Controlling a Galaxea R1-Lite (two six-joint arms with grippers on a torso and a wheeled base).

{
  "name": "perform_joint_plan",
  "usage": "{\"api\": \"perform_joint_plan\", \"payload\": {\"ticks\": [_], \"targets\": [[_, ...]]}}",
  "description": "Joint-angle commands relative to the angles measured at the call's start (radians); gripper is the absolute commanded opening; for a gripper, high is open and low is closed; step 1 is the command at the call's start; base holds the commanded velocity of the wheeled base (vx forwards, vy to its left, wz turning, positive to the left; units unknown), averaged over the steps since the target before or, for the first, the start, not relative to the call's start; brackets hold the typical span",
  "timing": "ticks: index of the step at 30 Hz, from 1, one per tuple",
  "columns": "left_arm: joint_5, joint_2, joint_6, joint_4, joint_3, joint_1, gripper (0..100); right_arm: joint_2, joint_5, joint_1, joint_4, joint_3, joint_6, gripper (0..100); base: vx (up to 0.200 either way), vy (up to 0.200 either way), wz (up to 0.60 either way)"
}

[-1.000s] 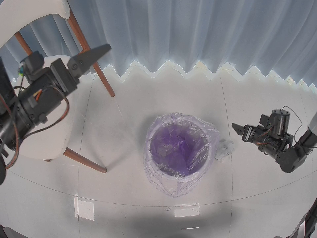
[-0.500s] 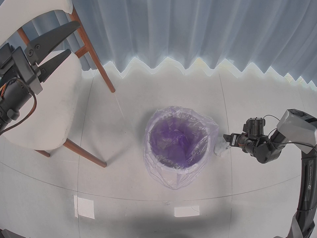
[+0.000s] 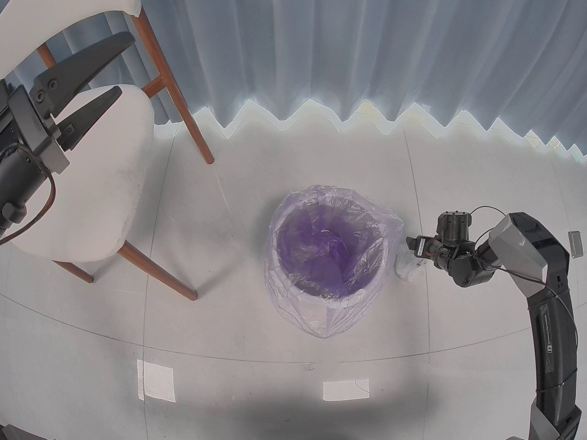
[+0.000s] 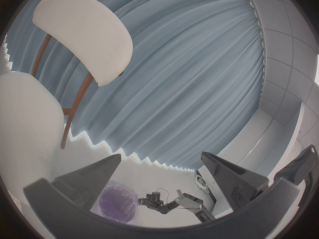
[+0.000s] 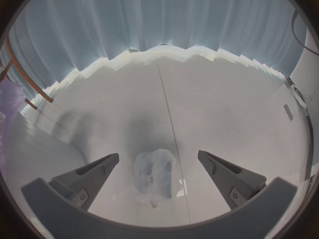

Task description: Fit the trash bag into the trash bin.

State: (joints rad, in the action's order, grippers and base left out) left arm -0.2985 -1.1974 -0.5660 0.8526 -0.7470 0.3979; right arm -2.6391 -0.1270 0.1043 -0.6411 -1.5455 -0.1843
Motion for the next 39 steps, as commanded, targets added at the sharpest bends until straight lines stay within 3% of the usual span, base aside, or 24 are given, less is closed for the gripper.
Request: {"api": "perform_joint_plan", "payload": {"ticks": [1,7,8,15,22,25,29,33,38,39], "targets": [[-0.001,0.002,0.000,-0.001,0.003,-0.001,100,-0.157,-0.006,-0.031,0.037,-0.145,0.006,100,0.000,0.000,0.00],[-0.002,-0.007,0.003,-0.001,0.015,0.002,100,-0.248,-0.008,-0.049,0.077,-0.274,0.042,100,0.000,0.000,0.00],[-0.002,-0.007,0.003,-0.001,0.015,0.002,100,-0.248,-0.008,-0.049,0.077,-0.274,0.042,0,0.000,0.000,0.00],[-0.002,-0.016,0.003,0.000,0.015,0.002,100,-0.217,-0.008,-0.057,0.077,-0.294,0.031,0,0.000,0.000,0.00],[-0.002,-0.016,0.005,0.002,0.015,0.002,100,0.304,-0.002,-0.043,-0.057,0.166,-0.052,0,0.000,0.000,0.00],[-0.002,-0.017,0.006,0.000,0.017,0.009,100,0.590,0.030,-0.009,-0.098,0.404,-0.070,0,0.000,0.000,0.00],[-0.002,-0.021,0.006,0.003,0.021,0.009,100,0.900,0.089,0.069,-0.131,0.642,-0.101,0,0.000,0.000,0.00],[-0.001,-0.021,0.008,0.011,0.018,0.001,100,1.081,0.092,0.196,-0.186,0.837,-0.152,0,0.000,0.000,0.00],[-0.001,-0.017,0.018,0.011,0.017,-0.001,100,1.162,0.093,0.259,-0.364,0.960,-0.146,0,0.000,0.000,0.00],[-0.001,-0.019,0.040,0.002,0.017,0.001,100,1.156,0.093,0.313,-0.420,0.973,-0.147,0,0.000,0.000,0.00]]}}
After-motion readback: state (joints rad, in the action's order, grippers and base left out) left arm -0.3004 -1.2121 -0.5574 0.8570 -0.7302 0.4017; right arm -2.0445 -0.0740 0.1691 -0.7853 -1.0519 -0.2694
